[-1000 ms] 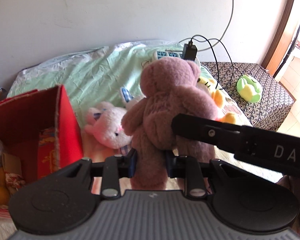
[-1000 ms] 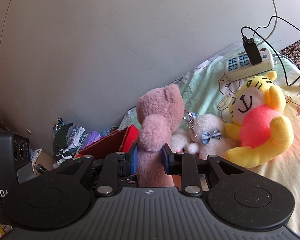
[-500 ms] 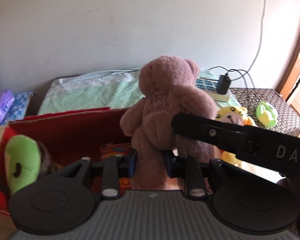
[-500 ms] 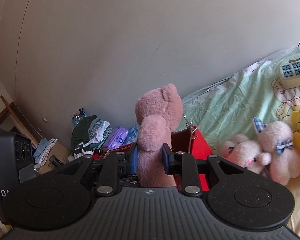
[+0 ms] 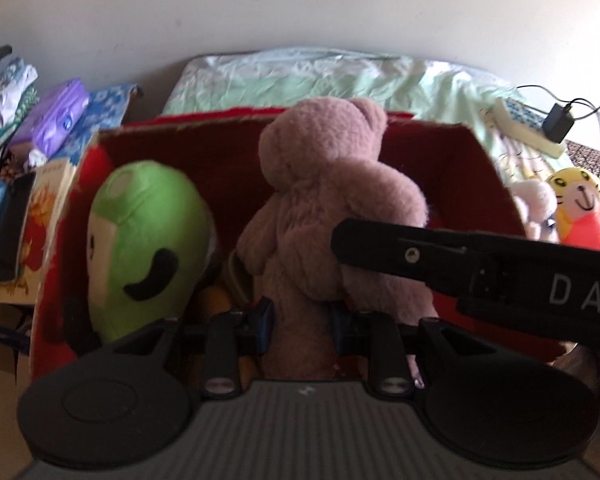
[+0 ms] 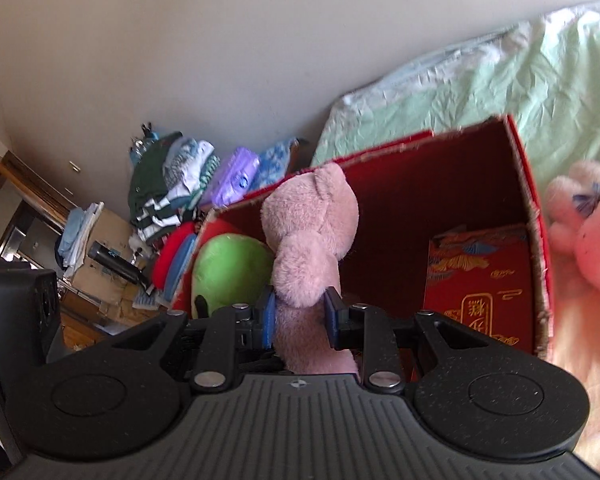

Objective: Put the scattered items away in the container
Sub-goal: 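Lower the teddy bear into the red box with both grippers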

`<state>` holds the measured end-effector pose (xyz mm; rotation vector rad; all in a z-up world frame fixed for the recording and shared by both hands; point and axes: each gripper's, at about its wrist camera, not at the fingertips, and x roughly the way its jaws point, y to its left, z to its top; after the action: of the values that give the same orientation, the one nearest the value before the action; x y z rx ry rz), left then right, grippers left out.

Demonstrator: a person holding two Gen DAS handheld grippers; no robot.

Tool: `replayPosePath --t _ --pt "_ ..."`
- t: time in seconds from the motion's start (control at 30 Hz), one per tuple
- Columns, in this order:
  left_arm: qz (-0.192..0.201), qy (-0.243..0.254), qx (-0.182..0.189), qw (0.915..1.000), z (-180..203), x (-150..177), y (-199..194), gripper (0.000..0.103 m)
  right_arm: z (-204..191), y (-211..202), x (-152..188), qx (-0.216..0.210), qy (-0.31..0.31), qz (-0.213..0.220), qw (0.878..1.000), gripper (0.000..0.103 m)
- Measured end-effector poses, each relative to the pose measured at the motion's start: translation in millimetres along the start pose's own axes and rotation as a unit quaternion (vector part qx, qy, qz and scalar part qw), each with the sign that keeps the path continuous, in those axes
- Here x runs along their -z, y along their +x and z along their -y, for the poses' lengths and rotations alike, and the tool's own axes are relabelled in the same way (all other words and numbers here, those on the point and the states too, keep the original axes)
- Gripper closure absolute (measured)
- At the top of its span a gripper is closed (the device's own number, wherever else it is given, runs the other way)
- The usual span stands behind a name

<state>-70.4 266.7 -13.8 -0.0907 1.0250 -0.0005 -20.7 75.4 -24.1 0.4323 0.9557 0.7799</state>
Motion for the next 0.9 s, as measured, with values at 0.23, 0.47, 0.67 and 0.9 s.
replayPosePath --t 0.23,0.47,0.67,0.9 --pt "-0.033 -0.009 -0.008 0.9994 -17 -1 18 0.078 4 23 -1 0.024 0.024 -0.053 0.998 0.076" --pt "-0.038 -0.006 -0.016 0.9991 -21 -1 24 0.074 0 34 0 0.045 0.001 -0.060 0.997 0.073" --pt "-0.042 -0.008 -0.006 0.9991 -19 4 25 0.063 10 30 0 0.056 0.020 -0.063 0.996 0.069" --pt "-0.048 -0.012 0.000 0.9988 -19 6 28 0.061 8 30 3 0.073 0.008 -0.065 0.995 0.067"
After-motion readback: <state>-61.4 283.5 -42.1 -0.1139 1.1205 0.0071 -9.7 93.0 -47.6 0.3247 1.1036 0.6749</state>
